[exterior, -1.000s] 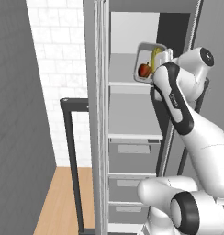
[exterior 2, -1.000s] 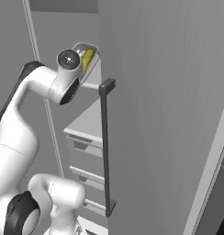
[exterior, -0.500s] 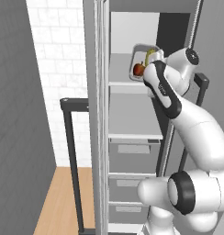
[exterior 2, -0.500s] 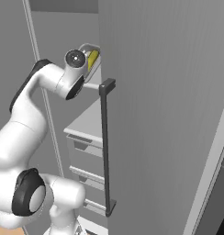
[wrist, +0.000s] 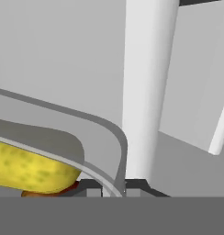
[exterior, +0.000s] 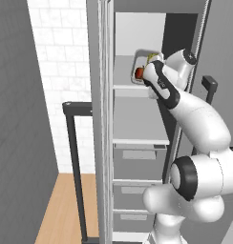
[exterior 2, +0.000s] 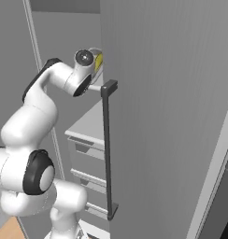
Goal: Take the meat container that has the fish and place it on the second highest rack of the freezer. Then take the vegetable container that has the bell pepper and cucumber and place it on the highest rack of the freezer.
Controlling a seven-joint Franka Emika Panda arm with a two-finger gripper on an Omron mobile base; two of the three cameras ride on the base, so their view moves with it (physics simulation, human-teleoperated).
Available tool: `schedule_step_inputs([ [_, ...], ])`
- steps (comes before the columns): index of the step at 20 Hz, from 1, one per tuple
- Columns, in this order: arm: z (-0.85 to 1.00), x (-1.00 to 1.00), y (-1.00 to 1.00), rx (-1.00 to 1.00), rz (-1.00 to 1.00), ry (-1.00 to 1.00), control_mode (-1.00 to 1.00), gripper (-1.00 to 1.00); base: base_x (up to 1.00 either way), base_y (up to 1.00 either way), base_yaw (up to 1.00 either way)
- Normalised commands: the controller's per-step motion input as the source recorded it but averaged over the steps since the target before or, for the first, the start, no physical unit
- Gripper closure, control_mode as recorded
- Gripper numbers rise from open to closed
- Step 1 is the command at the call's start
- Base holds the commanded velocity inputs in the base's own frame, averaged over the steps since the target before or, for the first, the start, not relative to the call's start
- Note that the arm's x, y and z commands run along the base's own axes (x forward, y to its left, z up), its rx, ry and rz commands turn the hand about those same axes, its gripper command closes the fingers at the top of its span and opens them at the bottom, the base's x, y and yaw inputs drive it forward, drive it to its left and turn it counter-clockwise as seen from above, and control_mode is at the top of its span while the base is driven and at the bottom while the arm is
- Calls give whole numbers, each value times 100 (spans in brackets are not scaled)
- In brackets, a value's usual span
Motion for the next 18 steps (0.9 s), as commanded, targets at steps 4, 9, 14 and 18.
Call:
schedule_step_inputs([
  [4, -22, 41, 0, 0, 0, 0, -100, 100, 0, 0, 0],
  [9, -14, 52, 0, 0, 0, 0, -100, 100, 0, 0, 0],
  [14, -16, 46, 0, 0, 0, 0, -100, -100, 0, 0, 0],
  [18, -12, 15, 0, 0, 0, -14, -100, -100, 0, 0, 0],
])
